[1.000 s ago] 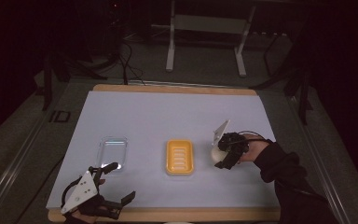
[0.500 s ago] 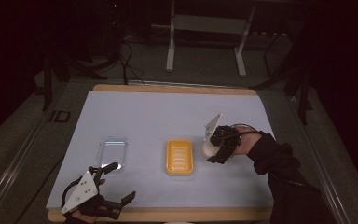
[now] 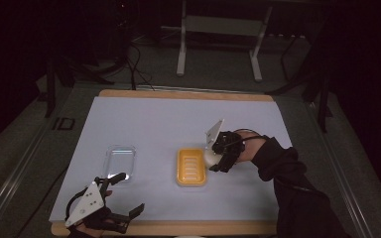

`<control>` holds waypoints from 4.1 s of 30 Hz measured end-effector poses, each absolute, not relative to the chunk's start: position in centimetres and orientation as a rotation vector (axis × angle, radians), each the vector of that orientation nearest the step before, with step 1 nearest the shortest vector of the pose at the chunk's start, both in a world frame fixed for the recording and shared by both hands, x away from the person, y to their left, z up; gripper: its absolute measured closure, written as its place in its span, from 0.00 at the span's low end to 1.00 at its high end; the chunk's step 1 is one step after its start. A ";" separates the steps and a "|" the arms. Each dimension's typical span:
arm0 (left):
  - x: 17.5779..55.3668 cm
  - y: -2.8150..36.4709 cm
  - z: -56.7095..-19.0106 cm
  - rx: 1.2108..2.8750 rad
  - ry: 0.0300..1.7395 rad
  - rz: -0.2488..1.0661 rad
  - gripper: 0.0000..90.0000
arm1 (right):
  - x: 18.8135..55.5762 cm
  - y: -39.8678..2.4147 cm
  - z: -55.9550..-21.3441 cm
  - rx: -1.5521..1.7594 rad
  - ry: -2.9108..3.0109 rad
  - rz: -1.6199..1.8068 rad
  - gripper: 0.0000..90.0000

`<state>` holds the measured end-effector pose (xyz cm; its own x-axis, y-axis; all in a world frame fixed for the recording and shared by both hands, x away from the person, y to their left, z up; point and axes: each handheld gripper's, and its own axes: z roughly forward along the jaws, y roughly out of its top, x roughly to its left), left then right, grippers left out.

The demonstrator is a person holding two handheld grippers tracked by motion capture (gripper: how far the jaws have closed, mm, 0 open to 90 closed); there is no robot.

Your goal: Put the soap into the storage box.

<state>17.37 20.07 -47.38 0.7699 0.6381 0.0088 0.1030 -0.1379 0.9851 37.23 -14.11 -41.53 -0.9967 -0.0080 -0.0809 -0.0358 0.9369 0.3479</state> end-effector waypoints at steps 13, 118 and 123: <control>17.4 20.1 -47.4 1.671 0.591 0.512 0.00 | 37.8 -12.3 -42.4 -0.078 3.005 0.640 0.28; 17.5 19.8 -47.6 1.694 0.594 0.492 0.00 | 36.9 -20.1 -44.7 0.697 2.622 0.879 0.15; 17.5 19.8 -47.6 1.696 0.594 0.493 0.00 | 36.2 -21.1 -45.0 0.753 2.598 0.886 0.15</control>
